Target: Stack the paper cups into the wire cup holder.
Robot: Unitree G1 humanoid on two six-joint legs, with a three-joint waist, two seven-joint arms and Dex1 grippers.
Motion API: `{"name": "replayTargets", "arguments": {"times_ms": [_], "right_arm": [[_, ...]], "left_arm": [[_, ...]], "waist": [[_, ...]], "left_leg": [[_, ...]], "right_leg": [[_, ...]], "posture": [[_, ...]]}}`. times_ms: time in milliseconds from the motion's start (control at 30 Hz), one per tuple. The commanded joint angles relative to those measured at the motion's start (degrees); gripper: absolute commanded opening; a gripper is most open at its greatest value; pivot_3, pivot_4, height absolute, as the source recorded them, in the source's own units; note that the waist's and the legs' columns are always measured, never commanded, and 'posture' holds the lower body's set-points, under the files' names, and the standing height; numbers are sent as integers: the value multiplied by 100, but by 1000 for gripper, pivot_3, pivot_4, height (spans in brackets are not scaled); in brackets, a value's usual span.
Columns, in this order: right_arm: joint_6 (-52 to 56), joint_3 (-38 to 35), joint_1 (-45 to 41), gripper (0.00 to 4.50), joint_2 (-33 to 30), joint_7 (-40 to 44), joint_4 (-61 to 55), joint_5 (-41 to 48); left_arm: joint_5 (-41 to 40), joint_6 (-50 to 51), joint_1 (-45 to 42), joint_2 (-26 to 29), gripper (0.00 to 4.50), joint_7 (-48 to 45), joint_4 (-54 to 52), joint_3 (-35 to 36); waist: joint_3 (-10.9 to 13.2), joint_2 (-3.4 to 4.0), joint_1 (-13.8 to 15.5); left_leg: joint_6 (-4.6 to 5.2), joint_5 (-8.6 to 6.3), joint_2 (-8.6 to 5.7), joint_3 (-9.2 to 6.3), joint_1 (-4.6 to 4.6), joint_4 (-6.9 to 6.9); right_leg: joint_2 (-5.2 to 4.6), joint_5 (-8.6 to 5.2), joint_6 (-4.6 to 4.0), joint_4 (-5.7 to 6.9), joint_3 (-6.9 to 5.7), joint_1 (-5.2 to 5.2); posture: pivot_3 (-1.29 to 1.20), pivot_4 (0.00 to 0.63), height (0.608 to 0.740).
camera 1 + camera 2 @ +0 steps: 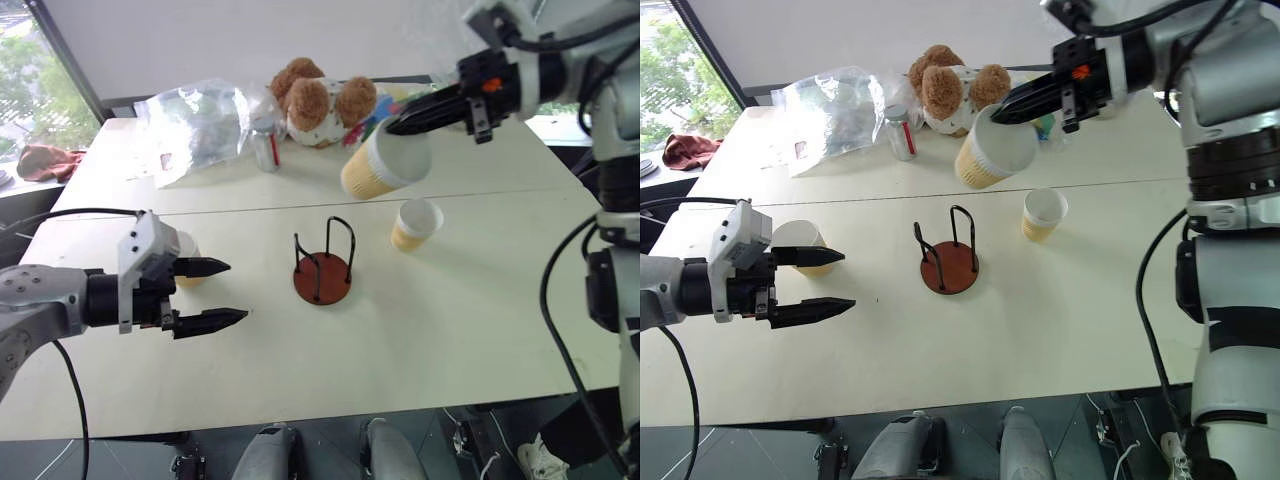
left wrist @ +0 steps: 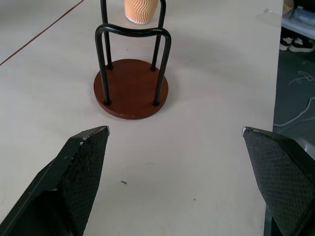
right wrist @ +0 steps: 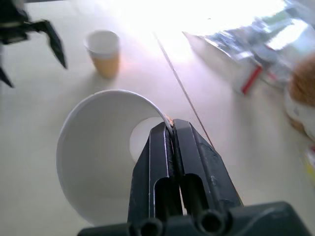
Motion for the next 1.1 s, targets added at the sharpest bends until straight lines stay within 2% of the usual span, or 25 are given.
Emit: {"name": "replayTargets", "arguments": {"times_ms": [33, 167, 533, 867, 1100], "right_arm": [[23, 26, -313, 45, 205, 219, 219, 306], [-342, 509, -372, 45, 434, 220, 476, 483], [-1607, 1456, -949, 45, 1112, 220, 2135, 245], [-1879, 2485, -1097, 45, 1044, 220, 2153, 726], [-1934, 2798, -1119, 45, 1152, 220, 2190, 844]], "left_arm": [[-12, -44, 121, -35, 4500, 60, -191, 257], [63, -84, 212, -81, 4500, 150, -250, 237], [-9, -41, 324, -287, 4500, 428, -433, 306], [-55, -45, 289, -354, 4500, 561, -461, 259], [-61, -71, 272, -394, 4500, 635, -476, 208]], "waist": [[1, -1, 3], [1, -1, -30], [2, 0, -67], [2, 0, -64], [2, 0, -59]], "left_leg": [[0, 0, -3, -3, -2, 0], [1, -1, -11, -2, -7, 0], [-8, 4, -6, 1, -6, -2], [-8, 4, -6, 0, -6, -2], [-10, 5, -7, 0, -6, -2]], "right_leg": [[-3, 0, 0, -1, 0, 1], [-20, 0, 0, -1, 0, -5], [-7, 0, 0, 19, -2, -21], [-8, 0, 0, 25, -2, -25], [-8, 0, 0, 36, -2, -30]], "posture": [[0, 150, 740], [0, 150, 740], [0, 150, 740], [0, 150, 740], [0, 150, 740]]}}
